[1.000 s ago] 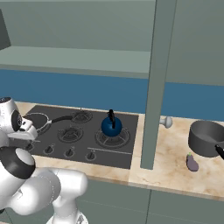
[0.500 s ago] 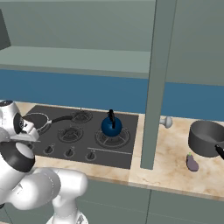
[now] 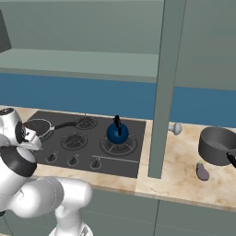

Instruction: Pick the pan from the cabinet and place it on the stove. Then turn on the stove burner for the pan.

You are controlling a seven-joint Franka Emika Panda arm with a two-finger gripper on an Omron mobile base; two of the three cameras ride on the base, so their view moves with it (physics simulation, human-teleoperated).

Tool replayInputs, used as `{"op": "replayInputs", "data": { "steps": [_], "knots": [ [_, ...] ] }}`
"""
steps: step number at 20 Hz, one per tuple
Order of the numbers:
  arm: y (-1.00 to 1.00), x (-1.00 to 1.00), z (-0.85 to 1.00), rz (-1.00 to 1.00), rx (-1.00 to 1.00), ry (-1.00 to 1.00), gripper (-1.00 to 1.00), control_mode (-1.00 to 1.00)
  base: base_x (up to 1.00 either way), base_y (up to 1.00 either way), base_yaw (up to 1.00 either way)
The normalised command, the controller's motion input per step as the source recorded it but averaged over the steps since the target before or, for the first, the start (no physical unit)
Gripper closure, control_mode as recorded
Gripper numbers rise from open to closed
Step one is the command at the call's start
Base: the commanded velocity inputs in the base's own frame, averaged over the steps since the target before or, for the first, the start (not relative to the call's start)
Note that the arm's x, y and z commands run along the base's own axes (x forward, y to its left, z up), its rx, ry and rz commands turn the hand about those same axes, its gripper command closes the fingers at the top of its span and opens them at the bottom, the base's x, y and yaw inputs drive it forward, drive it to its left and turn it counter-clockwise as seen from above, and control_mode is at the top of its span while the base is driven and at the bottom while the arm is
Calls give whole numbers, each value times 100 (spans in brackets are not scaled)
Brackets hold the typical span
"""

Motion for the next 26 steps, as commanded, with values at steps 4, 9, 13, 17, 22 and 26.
{"op": "replayInputs", "data": {
  "steps": [4,9,13,17,22,26],
  "knots": [
    [5,9,-9,0,0,-4,-100,-100,0,0,0],
    [4,4,-8,0,0,-2,-100,-100,0,0,0],
    [7,4,-7,0,0,-1,-100,-100,0,0,0],
    [5,4,-6,0,0,0,-100,-100,0,0,0],
    [3,4,-3,0,0,0,-100,-100,0,0,0],
    [4,6,-3,0,0,0,-100,-100,0,0,0]
  ]
}}
